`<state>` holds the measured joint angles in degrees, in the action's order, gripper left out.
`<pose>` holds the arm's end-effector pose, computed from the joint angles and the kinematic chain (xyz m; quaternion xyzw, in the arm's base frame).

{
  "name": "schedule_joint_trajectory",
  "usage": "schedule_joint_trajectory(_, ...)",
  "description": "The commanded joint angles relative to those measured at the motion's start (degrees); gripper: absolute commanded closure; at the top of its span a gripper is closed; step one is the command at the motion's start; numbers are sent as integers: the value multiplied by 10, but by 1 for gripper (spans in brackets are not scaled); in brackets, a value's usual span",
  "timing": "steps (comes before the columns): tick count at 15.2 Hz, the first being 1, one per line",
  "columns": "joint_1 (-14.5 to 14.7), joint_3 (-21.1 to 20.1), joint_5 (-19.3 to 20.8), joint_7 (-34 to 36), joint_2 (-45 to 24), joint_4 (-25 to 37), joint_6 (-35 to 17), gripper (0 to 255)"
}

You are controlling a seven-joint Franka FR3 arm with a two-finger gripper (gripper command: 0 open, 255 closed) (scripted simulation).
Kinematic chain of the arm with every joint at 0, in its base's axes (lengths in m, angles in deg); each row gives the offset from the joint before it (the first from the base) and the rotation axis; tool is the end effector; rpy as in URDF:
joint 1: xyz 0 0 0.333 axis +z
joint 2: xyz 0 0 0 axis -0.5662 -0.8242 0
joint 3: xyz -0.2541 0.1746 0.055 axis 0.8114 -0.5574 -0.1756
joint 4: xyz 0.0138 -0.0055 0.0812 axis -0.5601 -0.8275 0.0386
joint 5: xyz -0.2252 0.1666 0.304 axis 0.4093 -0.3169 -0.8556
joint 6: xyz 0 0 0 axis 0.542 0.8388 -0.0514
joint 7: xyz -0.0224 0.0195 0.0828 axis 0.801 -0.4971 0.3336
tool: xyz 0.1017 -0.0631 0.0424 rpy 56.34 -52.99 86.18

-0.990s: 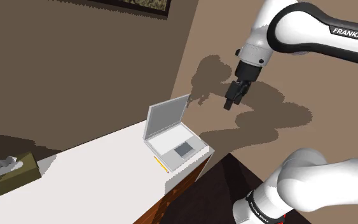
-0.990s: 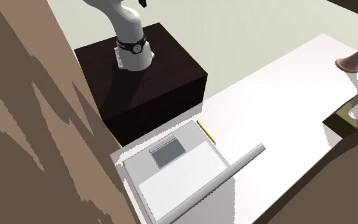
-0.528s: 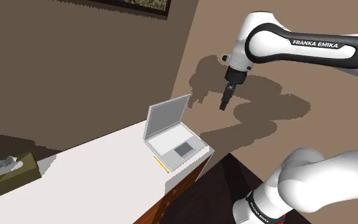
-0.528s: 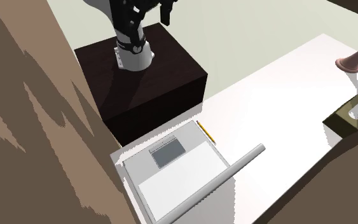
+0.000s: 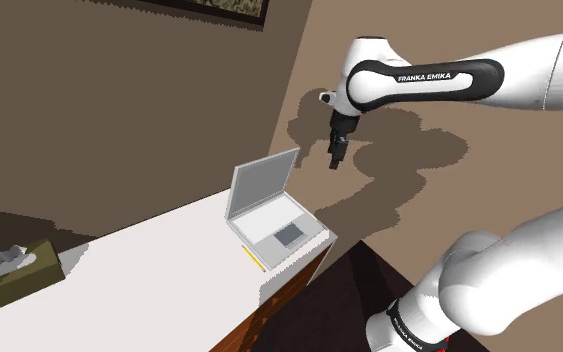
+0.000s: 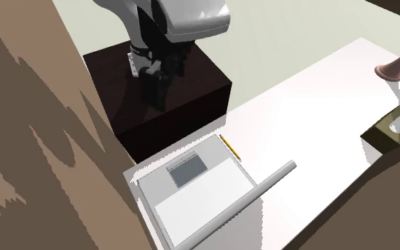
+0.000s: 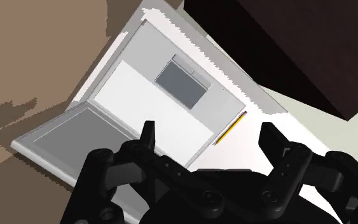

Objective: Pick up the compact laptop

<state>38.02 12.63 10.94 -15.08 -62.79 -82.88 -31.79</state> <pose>0.4636 -0.0718 0.4281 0.9335 0.3530 -0.0565 0.0288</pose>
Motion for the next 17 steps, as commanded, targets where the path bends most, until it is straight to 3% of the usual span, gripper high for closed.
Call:
schedule_joint_trajectory(1,5,10,9,-54,-40,19,-29,0)
schedule_joint_trajectory(8,16,19,20,-217,-183,104,-115,0)
schedule_joint_trajectory(17,17,-10,28,-400,-354,237,-195,0)
